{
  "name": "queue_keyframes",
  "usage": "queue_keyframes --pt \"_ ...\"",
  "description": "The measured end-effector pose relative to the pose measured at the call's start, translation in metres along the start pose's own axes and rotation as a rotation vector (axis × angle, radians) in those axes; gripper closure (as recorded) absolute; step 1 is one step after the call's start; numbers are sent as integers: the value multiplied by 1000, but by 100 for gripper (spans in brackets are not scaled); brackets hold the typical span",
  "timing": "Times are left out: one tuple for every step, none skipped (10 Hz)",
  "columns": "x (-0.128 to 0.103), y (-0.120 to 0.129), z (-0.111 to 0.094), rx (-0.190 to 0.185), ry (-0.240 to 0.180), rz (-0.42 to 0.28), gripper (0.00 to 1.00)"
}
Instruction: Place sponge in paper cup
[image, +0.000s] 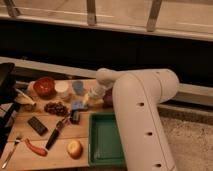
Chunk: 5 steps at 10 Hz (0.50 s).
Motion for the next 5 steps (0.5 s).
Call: queue_keyframes --pt "-4 2 -9 28 -26 -24 100" --pt "-12 9 -25 55 -63 -43 100" --pt "-18 17 -39 75 -87 -59 100" --pt "-24 28 -54 92 -110 -78 100" --pt "-29 44 -75 113 -138 -102 100"
